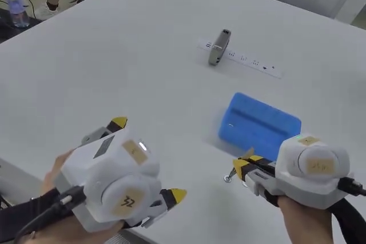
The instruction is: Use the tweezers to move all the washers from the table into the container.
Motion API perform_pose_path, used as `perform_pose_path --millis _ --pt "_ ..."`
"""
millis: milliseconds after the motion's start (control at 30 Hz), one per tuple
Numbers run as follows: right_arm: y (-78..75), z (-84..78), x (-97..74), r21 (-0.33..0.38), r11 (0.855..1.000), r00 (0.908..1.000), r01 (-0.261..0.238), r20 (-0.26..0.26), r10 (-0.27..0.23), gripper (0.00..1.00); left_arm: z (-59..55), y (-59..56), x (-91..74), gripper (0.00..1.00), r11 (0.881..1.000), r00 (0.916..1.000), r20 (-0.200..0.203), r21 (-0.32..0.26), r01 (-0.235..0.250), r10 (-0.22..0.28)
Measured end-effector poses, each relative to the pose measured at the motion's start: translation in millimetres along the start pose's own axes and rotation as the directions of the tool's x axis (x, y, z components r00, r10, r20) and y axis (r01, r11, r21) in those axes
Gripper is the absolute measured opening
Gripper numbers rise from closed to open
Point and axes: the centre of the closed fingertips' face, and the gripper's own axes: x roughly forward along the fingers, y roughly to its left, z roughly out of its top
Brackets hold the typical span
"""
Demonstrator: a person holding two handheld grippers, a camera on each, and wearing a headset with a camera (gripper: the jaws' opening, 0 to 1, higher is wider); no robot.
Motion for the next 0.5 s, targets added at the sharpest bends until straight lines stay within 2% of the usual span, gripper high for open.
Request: perform_pose_path --millis 133,300,500 --pt "2.5 4.9 -3.9 0.006 1.000 0.9999 -0.013 0.006 0.013 0.01 -0.1 0.1 0.2 0.96 1.000 1.0000 0.000 0.001 0.000 0.000" --pt "0.5 20.7 -13.0 -0.014 1.000 0.9994 -0.015 0.032 0.016 0.01 0.3 0.6 -0.2 0.96 1.000 1.0000 0.002 -0.005 0.000 0.000" --pt "-11.9 44.0 -21.2 -0.026 1.000 0.9970 0.003 0.078 -0.001 0.01 0.3 -0.4 0.0 0.96 1.000 1.0000 0.003 -0.006 0.004 -0.004"
